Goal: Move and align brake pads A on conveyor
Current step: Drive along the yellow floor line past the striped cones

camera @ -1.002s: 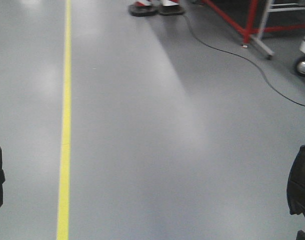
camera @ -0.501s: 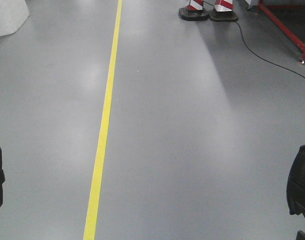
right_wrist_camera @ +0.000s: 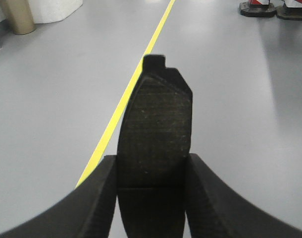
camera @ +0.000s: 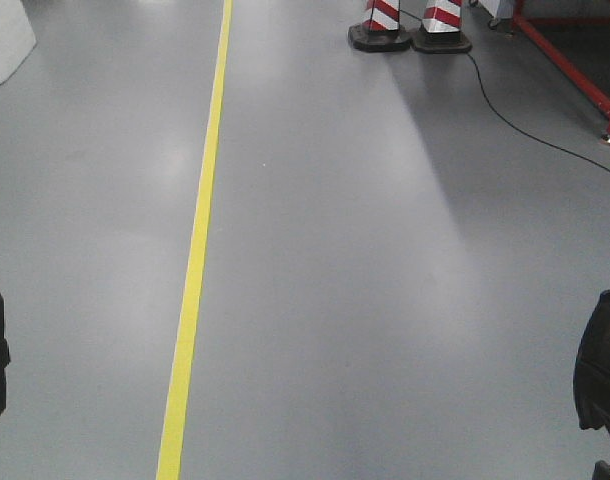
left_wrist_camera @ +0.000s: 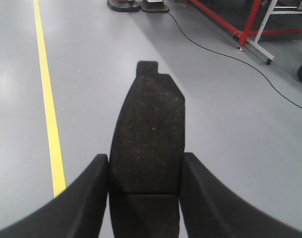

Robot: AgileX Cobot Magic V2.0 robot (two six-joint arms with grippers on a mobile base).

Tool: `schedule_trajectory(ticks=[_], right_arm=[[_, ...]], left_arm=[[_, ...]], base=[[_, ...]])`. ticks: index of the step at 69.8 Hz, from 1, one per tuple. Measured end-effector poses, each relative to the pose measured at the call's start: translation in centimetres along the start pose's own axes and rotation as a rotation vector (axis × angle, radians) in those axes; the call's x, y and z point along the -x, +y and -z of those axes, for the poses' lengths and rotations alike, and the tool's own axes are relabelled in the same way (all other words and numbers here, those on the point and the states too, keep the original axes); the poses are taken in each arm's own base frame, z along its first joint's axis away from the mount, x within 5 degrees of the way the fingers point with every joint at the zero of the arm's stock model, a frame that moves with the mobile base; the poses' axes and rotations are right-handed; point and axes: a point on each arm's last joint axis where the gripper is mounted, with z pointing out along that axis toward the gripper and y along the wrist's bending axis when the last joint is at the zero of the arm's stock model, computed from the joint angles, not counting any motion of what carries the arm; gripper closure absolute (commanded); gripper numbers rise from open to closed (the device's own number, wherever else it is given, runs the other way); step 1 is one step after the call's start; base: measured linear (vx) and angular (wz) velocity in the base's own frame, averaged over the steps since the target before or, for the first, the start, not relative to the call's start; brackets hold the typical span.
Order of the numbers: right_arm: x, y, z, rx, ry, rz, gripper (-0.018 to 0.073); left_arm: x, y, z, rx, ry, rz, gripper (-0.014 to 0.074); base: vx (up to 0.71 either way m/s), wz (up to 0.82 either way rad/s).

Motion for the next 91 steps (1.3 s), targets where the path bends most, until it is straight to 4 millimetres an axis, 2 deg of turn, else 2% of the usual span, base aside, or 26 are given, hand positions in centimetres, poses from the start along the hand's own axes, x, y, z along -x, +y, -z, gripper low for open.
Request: schedule_trajectory(ticks=[91], right_arm=[[0.00, 0.00, 0.00, 0.000, 0.000, 0.000, 0.0535]], left_arm=[[0.00, 0.00, 0.00, 0.000, 0.000, 0.000, 0.0540]], base=[[0.53, 0.03]])
